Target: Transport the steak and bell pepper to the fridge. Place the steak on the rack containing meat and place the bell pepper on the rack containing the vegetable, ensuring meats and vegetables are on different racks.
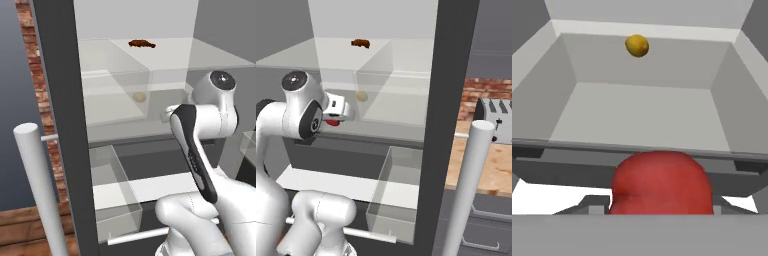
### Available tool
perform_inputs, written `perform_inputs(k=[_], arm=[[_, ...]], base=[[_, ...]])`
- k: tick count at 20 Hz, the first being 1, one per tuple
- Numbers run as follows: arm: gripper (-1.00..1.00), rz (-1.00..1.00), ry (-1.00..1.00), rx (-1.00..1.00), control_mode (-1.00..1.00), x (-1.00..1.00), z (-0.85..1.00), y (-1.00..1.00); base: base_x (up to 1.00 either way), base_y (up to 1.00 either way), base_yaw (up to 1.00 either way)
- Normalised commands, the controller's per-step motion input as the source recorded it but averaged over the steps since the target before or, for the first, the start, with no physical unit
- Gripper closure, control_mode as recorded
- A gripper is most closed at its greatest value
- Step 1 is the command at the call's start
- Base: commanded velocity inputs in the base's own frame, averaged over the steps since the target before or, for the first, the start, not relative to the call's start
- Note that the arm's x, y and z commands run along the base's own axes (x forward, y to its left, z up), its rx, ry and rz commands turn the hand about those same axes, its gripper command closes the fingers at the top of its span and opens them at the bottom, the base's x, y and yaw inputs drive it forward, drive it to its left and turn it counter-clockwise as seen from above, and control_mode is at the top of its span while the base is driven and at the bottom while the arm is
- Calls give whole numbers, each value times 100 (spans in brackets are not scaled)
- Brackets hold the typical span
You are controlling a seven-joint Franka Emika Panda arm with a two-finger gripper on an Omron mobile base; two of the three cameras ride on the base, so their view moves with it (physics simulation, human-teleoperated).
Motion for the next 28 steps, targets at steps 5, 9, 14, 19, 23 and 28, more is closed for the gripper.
perform_inputs(k=[5, 9, 14, 19, 23, 28], arm=[[100, 1, 2, 3, -100, 100, -14, -1], [100, 3, 1, 6, -100, 100, -27, -8], [100, 1, 0, 8, -100, 100, -38, -1], [100, 1, 2, 5, -100, 89, -39, -1], [100, 0, 7, 0, -100, 84, -37, 0], [100, 0, 3, 0, -100, 54, -30, 0]], base=[[0, 0, 0], [0, 0, 0], [0, 0, 0], [0, 0, 0], [0, 0, 0], [0, 0, 0]])
